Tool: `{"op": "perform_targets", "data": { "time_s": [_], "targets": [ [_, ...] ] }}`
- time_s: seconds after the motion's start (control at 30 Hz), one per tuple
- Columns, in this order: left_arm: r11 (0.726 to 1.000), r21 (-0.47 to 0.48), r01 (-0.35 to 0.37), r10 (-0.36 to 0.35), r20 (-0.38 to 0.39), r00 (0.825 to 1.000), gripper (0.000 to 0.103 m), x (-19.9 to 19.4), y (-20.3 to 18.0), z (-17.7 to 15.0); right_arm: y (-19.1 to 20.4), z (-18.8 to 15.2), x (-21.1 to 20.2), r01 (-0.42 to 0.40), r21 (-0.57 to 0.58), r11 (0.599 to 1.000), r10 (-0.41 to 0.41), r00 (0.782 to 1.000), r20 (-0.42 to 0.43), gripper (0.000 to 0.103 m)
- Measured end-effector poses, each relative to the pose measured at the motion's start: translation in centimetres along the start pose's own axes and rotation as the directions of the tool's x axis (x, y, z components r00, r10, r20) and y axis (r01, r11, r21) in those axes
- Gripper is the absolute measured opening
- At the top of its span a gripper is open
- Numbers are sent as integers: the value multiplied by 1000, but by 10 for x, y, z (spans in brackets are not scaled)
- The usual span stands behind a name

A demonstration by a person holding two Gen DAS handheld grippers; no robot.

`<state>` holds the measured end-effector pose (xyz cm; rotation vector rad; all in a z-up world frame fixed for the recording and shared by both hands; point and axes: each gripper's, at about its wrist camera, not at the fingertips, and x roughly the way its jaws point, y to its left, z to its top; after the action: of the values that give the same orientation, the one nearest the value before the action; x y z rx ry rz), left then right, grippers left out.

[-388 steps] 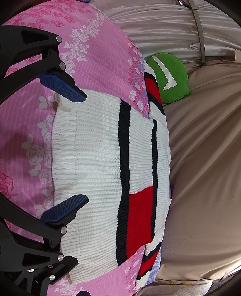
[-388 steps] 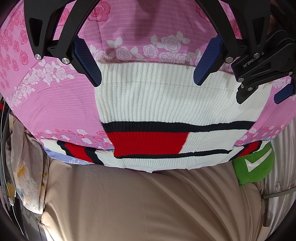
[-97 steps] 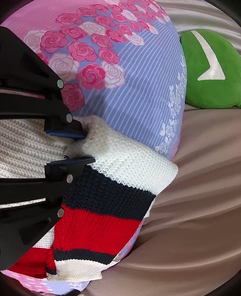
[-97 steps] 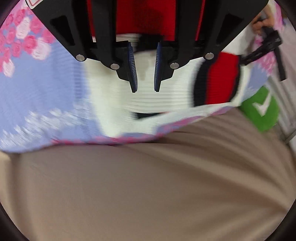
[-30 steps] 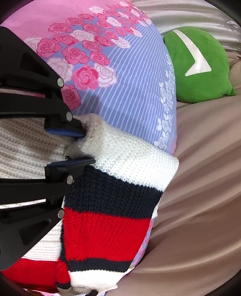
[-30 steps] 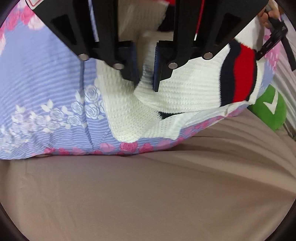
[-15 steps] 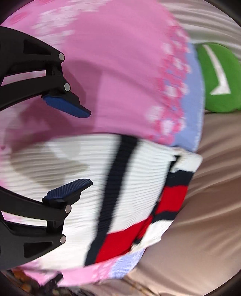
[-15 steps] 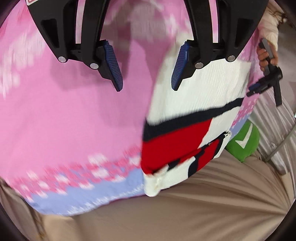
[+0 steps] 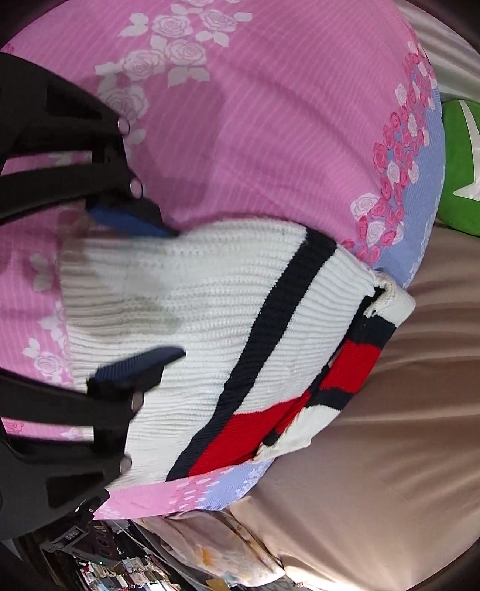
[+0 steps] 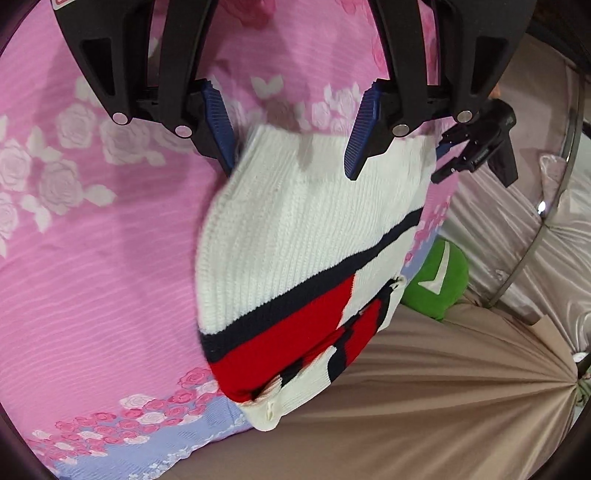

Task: Fold small clothes

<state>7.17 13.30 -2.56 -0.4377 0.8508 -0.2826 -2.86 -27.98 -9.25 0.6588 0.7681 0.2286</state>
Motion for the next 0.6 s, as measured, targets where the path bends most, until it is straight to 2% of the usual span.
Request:
{"op": "perform_targets", "data": {
  "time_s": [0.03, 0.07, 0.1, 0.2, 0.37, 0.5, 0.6],
  "targets": [
    [1000, -7, 6, -6, -13, 1000, 20, 2, 0, 1, 2, 1, 3, -2, 3, 1000, 2, 1000, 3, 31],
    [1000, -21, 20, -21, -31, 999, 14, 3, 3, 2, 4, 1, 6, -6, 7, 1000, 6, 1000, -1, 17],
    [999, -35, 32, -33, -34, 999, 13, 1, 4, 2, 5, 0, 7, -16, 11, 1000, 16, 1000, -4, 7],
    [999, -10, 31, -31, 31, 999, 11, -26, 0, 0, 19, -3, -11, -26, -41, 999, 29, 997, 74, 6],
    [994, 85, 73, -83, 123, 989, 8, -89, -19, -12, 48, -15, -69, -47, -164, 985, 78, 979, 189, 5],
    [978, 190, 91, -125, 174, 977, 8, -146, -33, -39, 62, -38, -119, -57, -254, 965, 115, 969, 218, 5],
    [961, 240, 135, -180, 175, 968, 8, -187, -39, -66, 71, -66, -160, -63, -335, 940, 146, 962, 229, 5]
  ]
}}
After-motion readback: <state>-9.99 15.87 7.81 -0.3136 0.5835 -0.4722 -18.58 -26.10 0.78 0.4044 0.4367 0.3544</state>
